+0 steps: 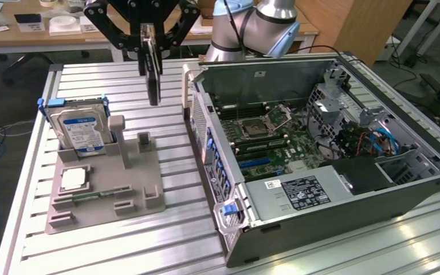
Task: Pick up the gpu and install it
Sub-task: 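Pick up the gpu and move the gpu toward the slot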
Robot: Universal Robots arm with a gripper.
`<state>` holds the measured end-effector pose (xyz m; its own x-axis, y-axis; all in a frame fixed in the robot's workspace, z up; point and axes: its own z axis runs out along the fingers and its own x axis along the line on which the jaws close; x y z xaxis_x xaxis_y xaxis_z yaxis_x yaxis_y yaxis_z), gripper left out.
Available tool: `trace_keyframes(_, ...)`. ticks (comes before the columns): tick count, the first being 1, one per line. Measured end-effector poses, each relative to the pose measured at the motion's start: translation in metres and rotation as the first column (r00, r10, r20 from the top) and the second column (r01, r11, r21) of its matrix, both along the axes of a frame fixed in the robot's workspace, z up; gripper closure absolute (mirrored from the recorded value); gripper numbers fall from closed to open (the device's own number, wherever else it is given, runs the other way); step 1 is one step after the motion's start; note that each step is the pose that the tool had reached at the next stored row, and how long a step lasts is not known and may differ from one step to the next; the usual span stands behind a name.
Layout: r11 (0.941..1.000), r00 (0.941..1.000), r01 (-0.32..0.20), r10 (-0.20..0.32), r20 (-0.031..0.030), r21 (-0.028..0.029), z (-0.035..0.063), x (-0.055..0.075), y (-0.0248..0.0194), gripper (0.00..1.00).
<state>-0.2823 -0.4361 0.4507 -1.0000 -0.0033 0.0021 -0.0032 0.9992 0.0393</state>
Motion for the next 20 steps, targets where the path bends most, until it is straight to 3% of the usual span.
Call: trace_keyframes(20,1.0000,1.0000,0.000,0.000,0.0000,-0.0001,0.0000,0.014,0.0000,0.72)
